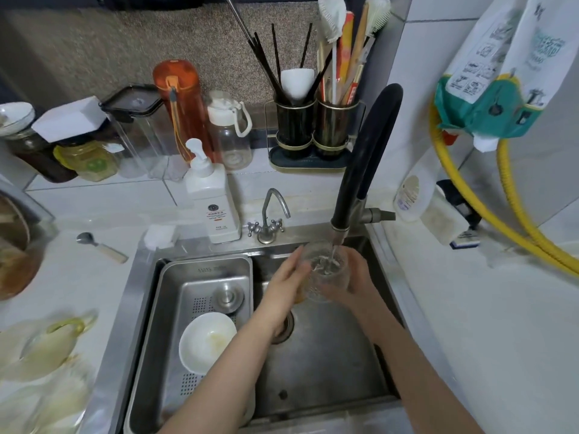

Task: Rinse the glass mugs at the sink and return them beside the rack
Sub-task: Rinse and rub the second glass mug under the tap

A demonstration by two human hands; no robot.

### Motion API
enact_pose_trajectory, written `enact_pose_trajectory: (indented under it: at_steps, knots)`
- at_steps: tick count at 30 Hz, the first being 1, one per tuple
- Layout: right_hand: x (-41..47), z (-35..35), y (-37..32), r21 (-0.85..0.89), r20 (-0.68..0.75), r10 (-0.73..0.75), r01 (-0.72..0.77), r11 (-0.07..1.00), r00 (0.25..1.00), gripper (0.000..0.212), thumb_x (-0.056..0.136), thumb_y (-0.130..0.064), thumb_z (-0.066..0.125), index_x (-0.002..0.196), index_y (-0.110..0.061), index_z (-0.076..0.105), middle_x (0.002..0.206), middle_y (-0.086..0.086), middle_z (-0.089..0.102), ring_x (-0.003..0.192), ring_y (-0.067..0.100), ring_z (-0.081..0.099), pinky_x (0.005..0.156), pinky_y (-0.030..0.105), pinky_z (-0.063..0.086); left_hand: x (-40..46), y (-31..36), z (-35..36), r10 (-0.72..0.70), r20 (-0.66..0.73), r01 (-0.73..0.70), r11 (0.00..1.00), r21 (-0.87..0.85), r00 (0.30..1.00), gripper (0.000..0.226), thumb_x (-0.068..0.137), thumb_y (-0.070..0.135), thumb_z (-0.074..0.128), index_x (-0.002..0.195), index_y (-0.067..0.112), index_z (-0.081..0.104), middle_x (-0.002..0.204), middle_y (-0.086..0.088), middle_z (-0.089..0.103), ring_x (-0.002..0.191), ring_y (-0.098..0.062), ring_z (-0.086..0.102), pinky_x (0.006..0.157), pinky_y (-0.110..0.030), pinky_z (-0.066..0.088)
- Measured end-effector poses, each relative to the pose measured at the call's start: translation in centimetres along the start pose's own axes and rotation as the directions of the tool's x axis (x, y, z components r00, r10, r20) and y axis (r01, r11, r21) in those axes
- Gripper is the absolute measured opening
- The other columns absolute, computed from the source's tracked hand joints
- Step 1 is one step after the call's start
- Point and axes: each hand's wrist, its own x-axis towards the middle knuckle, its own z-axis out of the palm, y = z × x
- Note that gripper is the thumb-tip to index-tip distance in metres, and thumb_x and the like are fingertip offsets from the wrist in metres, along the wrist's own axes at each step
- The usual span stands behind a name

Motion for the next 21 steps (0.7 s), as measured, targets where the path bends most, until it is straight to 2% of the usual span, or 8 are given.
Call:
enact_pose_trajectory:
  at_steps: [2,4,6,7,10,15,18,21]
  knots:
    - [-0.9,-1.1,0.3,-0.04,-0.006,0.01,-0.01,0.999,1.0,0.076,0.063,-0.034,0.082,0.126,-0.036,0.04,0.132,-0.002,0.048,0.115,0.006,0.056,0.083,0.023,0.055,0.1,0.0,0.1,-0.031,0.075,0.029,0.999,0.034,0.997,0.042,0.095,0.033,0.051,0.137,0.034,0.045,0.131,0.011,0.057,0.111,-0.002,0.056,0.079,-0.018,0.048]
    - [-1.3,-1.0,0.0,-0.061,-0.01,-0.012,0.011,0.998,1.0,0.08,0.056,-0.037,0.084,0.126,-0.031,0.045,0.13,0.005,0.054,0.116,0.016,0.058,0.089,0.033,0.055,-0.4,-0.1,-0.1,0.007,0.094,-0.011,0.999,0.041,0.996,0.036,0.095,0.027,0.052,0.131,0.031,0.051,0.123,0.01,0.062,0.102,0.004,0.06,0.081,-0.014,0.05]
    - [-0.6,-0.1,-0.1,-0.155,-0.002,-0.076,0.075,0.985,0.997,0.081,0.055,-0.044,0.085,0.124,-0.016,0.053,0.119,0.01,0.062,0.109,0.026,0.062,0.09,0.048,0.054,-0.6,-0.5,-0.9,0.091,-0.003,-0.09,0.995,0.039,0.996,0.027,0.093,0.019,0.056,0.12,0.023,0.058,0.113,0.005,0.065,0.091,0.007,0.063,0.074,-0.009,0.049]
    - [-0.3,0.4,-0.1,-0.171,-0.004,-0.079,0.078,0.982,0.997,0.082,0.053,-0.05,0.085,0.123,-0.017,0.055,0.117,0.008,0.063,0.107,0.025,0.063,0.09,0.05,0.053,-0.5,-0.7,-1.3,0.12,-0.081,-0.117,0.992,0.038,0.99,0.02,0.091,0.018,0.059,0.111,0.021,0.061,0.106,0.003,0.065,0.089,0.002,0.063,0.072,-0.009,0.049]
    - [0.7,0.4,0.2,-0.095,-0.038,-0.034,0.03,0.995,0.999,0.075,0.058,-0.042,0.084,0.124,-0.026,0.052,0.117,-0.004,0.063,0.107,0.012,0.063,0.094,0.047,0.052,0.6,-0.5,-0.8,0.17,-0.198,-0.162,0.985,0.055,0.965,0.009,0.084,0.022,0.069,0.089,0.023,0.061,0.09,0.007,0.065,0.086,-0.008,0.061,0.082,-0.03,0.051]
    - [-1.0,-0.6,1.9,0.035,-0.104,-0.075,0.079,0.996,0.992,0.077,0.066,-0.03,0.078,0.133,-0.016,0.042,0.127,0.007,0.055,0.115,0.017,0.059,0.09,0.034,0.054,-0.3,-1.2,0.5,0.296,-0.062,-0.285,0.948,0.14,0.953,0.012,0.089,0.012,0.063,0.096,0.022,0.065,0.094,0.011,0.068,0.088,0.001,0.062,0.084,-0.02,0.049]
    - [-0.3,0.5,1.7,-0.03,-0.079,-0.082,0.08,0.996,0.994,0.067,0.07,-0.028,0.078,0.129,-0.018,0.047,0.119,-0.001,0.063,0.11,0.014,0.062,0.087,0.027,0.053,-0.3,-2.0,-1.5,0.299,-0.064,-0.284,0.943,0.171,0.952,0.02,0.091,0.011,0.06,0.097,0.028,0.066,0.094,0.018,0.069,0.091,0.002,0.062,0.089,-0.027,0.05]
    - [1.0,0.2,0.7,-0.043,-0.084,-0.056,0.052,0.998,0.995,0.042,0.082,-0.014,0.073,0.118,-0.025,0.054,0.105,-0.011,0.068,0.099,0.008,0.066,0.08,0.02,0.054,0.9,-1.6,-1.2,0.315,-0.089,-0.294,0.936,0.193,0.945,0.024,0.092,0.014,0.059,0.1,0.035,0.065,0.094,0.021,0.068,0.091,0.002,0.061,0.091,-0.035,0.052]
